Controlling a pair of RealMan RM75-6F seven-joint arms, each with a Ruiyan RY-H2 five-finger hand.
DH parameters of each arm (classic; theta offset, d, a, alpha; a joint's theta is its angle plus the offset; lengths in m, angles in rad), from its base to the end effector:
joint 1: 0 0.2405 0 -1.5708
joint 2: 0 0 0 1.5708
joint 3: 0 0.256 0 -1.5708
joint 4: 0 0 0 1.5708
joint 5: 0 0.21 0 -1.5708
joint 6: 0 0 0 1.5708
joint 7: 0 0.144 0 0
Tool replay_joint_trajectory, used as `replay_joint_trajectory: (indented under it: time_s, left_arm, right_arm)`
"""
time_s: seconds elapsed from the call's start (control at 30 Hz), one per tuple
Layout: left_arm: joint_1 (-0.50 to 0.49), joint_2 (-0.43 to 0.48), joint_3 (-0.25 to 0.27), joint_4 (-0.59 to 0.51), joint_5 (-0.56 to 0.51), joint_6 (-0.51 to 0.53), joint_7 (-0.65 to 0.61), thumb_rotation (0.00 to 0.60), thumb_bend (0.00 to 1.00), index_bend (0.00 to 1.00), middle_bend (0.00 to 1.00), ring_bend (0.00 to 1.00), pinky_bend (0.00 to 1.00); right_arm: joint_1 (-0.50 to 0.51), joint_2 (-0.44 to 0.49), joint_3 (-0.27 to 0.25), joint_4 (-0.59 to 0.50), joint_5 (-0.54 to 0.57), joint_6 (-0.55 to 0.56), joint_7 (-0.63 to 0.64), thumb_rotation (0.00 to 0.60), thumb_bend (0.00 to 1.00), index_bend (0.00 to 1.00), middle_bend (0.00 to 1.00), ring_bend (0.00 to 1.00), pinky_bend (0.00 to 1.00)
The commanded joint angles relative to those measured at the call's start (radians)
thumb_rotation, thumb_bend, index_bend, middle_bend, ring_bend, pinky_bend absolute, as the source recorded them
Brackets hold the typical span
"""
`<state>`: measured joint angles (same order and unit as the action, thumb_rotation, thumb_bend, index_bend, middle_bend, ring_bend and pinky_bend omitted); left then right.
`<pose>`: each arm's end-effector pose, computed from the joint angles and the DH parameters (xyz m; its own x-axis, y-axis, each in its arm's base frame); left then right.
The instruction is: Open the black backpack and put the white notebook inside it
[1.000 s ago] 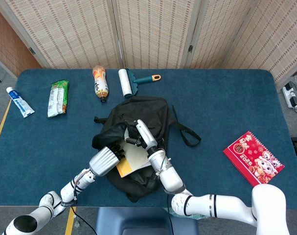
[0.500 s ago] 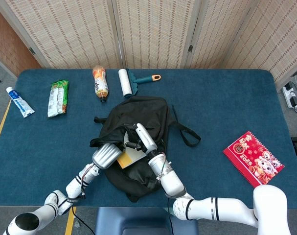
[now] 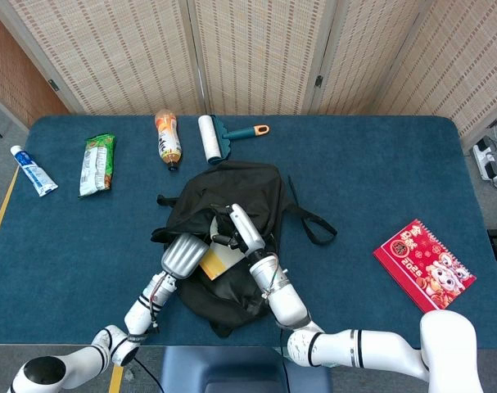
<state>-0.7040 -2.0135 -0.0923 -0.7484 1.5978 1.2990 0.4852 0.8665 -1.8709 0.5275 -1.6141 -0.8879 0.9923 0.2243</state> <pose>-0.1487 0.3282 -0.0893 0.6999 -0.3289 0.6341 0.4606 -0.4708 -0.7525 0.0151 -0.3338 -0.0498 -0.6185 -0.4755 0.6256 -0.6955 -0.0392 -0.7174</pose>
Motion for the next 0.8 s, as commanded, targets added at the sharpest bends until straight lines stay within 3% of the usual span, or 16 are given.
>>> replay_joint_trajectory:
  time_s: [0.03,0.4,0.63,0.8]
  left_arm:
    - [0.024,0.021,-0.021,-0.106,-0.044,-0.016,0.062,0.6,0.05,0.32,0.4,0.39,0.48]
    - [0.114,0.137,0.019,-0.387,-0.043,0.054,0.131,0.6,0.03,0.27,0.38,0.38,0.46]
    - [0.189,0.231,0.083,-0.475,0.061,0.208,-0.048,0.6,0.03,0.35,0.45,0.42,0.47]
    - [0.232,0.323,0.115,-0.535,0.093,0.265,-0.168,0.6,0.04,0.4,0.48,0.44,0.47]
  right_arm:
    - [0.002,-0.004,0.007,0.013,0.007,-0.001,0.004,0.6,0.86,0.77,0.45,0.36,0.23]
    - [0.016,-0.023,0.02,0.072,0.011,-0.004,0.009,0.6,0.86,0.77,0.44,0.36,0.23]
    - [0.011,-0.019,0.018,0.097,0.009,-0.012,0.016,0.6,0.86,0.77,0.44,0.36,0.23]
    - [-0.003,-0.006,-0.002,0.124,0.005,-0.048,0.041,0.6,0.86,0.75,0.44,0.36,0.23]
